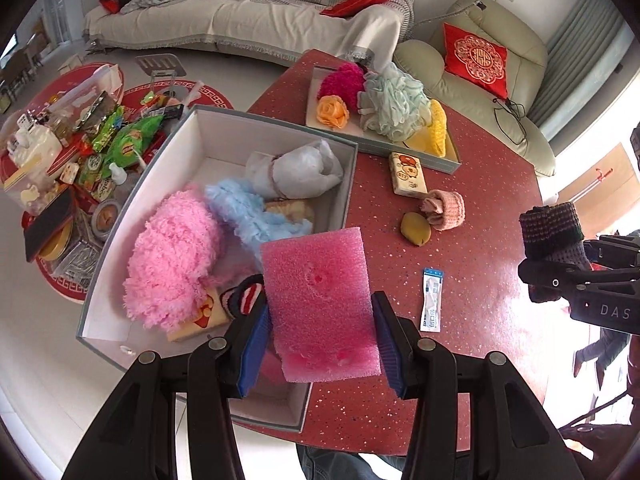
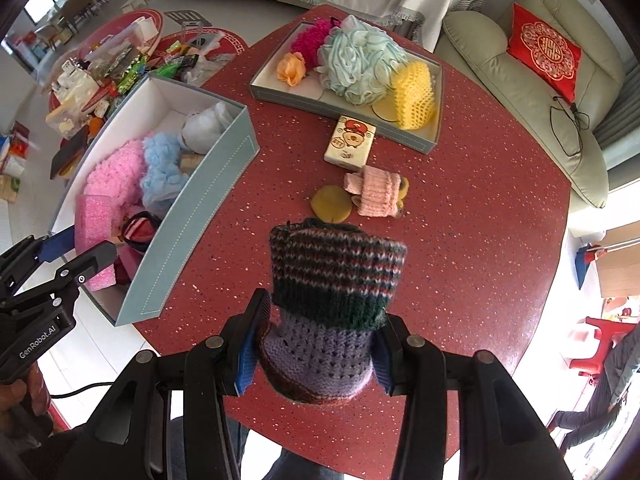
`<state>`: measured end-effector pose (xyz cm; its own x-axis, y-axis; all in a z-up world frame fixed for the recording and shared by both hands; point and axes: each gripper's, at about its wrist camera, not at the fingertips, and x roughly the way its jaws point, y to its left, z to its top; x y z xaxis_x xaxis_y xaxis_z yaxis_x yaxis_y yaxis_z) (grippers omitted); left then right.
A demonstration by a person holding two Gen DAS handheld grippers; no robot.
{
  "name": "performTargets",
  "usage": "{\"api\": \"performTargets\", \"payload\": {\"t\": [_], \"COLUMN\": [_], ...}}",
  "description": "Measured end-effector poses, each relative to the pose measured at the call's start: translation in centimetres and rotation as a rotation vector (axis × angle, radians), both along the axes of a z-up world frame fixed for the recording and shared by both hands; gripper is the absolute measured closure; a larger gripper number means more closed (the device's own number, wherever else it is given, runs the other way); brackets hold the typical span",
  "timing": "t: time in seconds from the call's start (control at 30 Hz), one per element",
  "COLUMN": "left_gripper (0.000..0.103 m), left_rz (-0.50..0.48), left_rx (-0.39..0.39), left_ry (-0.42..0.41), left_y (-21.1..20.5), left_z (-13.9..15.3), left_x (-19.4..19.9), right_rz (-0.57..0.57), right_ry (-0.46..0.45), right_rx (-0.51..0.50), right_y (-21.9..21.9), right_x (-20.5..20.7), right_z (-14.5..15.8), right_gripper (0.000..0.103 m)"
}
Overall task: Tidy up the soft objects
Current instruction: 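Carry the pink sponge and striped hat with both tools over the white box, then hold the sponge and striped hat above the box, positioning both tools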
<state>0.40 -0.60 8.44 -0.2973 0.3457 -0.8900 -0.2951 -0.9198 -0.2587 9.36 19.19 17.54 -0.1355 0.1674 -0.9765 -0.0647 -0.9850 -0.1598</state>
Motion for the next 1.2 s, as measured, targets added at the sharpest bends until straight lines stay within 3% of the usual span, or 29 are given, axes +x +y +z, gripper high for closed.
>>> {"api": "performTargets", "payload": {"t": [0.37,0.53,0.8,1.2], "left_gripper": [0.052,0.052,0.052,0.052], "left_rz": [0.221,0.281,0.306,0.291], "left_rx": [-0.095,-0.097,-0.124,-0.146], "left_ry": [-0.013,-0.035,-0.056,-0.066], "left_y": [-6.4,-8.1,-8.5,-8.0], "left_z": [-0.7,-1.5,-2.5,-2.8], "left_x": [-0.5,-0.3,-0.4,-0.4], "right_rz": [0.191,0.266,0.317,0.295], "right_ry": [-0.031,-0.051,-0.069,-0.076], "right_rx": [-0.057,-0.075,-0.098,-0.126], "right_y": [-7.7,-10.8,-13.5,-13.7], "right_x": [-4.5,-5.6,-6.2,-6.2], "right_z": [-0.9,-1.7,-2.6,-3.1], "right_gripper": [0.053,0.053,0.053,0.053]}}
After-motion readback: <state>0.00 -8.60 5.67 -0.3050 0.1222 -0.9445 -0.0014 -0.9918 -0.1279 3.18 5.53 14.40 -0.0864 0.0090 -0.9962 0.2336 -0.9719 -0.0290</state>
